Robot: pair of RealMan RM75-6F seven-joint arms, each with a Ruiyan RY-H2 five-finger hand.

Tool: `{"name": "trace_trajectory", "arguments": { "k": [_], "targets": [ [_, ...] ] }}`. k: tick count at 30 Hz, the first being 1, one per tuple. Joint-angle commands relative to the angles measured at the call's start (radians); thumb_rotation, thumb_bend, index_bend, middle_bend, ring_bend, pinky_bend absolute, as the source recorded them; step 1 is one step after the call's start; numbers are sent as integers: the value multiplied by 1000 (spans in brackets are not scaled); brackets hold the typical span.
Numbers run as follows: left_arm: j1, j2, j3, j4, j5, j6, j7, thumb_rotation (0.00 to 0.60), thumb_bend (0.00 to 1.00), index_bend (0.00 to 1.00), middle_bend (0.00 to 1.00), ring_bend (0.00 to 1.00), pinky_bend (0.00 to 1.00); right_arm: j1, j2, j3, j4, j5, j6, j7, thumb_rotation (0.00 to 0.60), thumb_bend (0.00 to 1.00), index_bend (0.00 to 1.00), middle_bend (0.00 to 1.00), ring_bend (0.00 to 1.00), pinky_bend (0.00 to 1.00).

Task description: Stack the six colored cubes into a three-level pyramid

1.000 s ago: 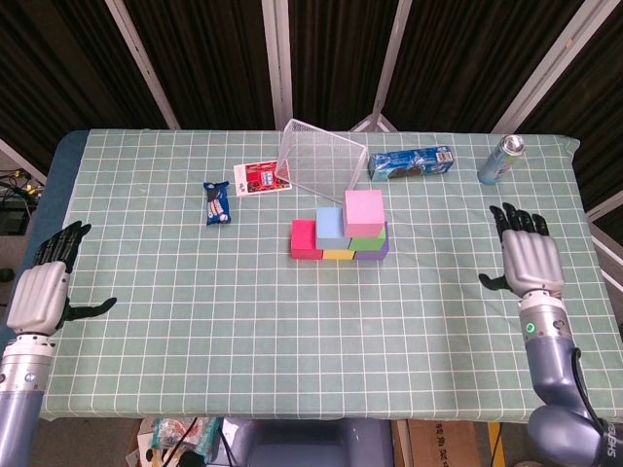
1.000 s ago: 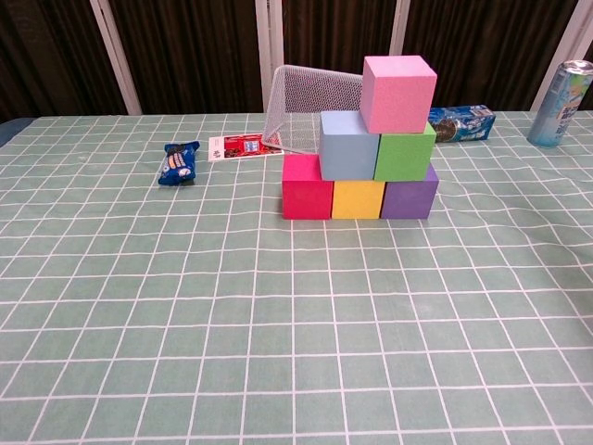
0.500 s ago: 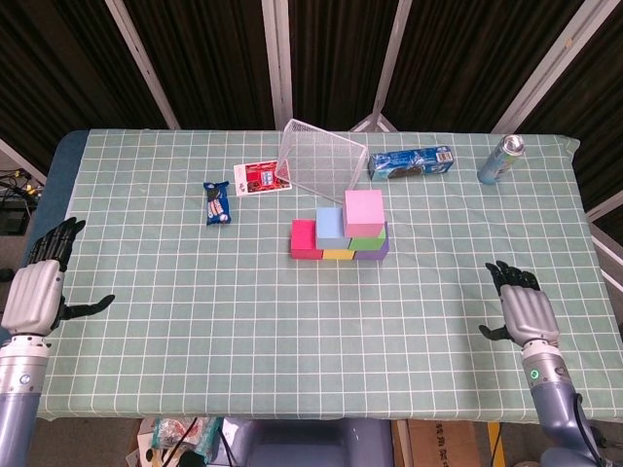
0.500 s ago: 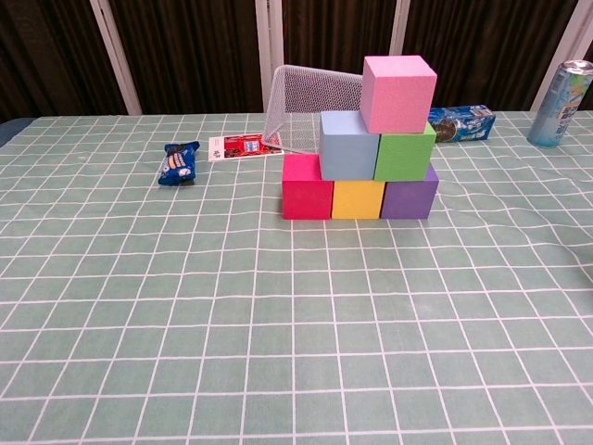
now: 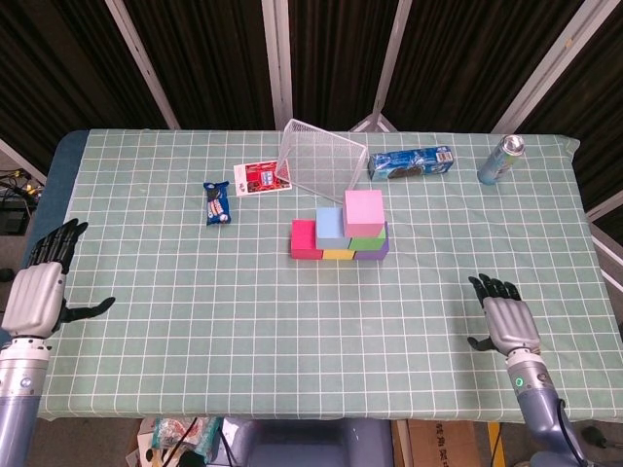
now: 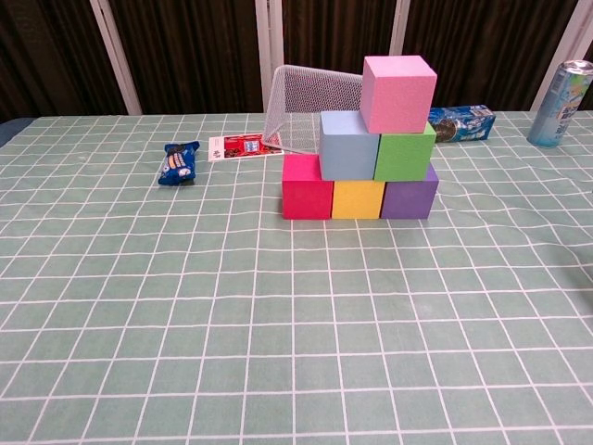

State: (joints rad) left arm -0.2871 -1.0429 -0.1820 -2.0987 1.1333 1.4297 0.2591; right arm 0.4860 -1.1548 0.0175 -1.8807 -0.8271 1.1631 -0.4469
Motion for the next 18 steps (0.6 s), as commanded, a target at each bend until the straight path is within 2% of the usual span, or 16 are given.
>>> {"name": "trace_trajectory", "arguments": {
  "k": [1,8,18],
  "targets": [
    [1,-4,2,-5,7,5,10,600,131,0,0,0,0,10,-15,16,3,6,-8,-2,600,236,0,0,0,0],
    [1,-6,5,-14,19,10,23,600,132,0,0,0,0,64,-70,54,40,62,-49,-56,600,236,0,0,0,0],
    [5,-4,3,-21,28,17,27,600,132,0,0,0,0,149,-153,87,136,227,-96,-157,600,236,0,0,0,0]
  ]
}}
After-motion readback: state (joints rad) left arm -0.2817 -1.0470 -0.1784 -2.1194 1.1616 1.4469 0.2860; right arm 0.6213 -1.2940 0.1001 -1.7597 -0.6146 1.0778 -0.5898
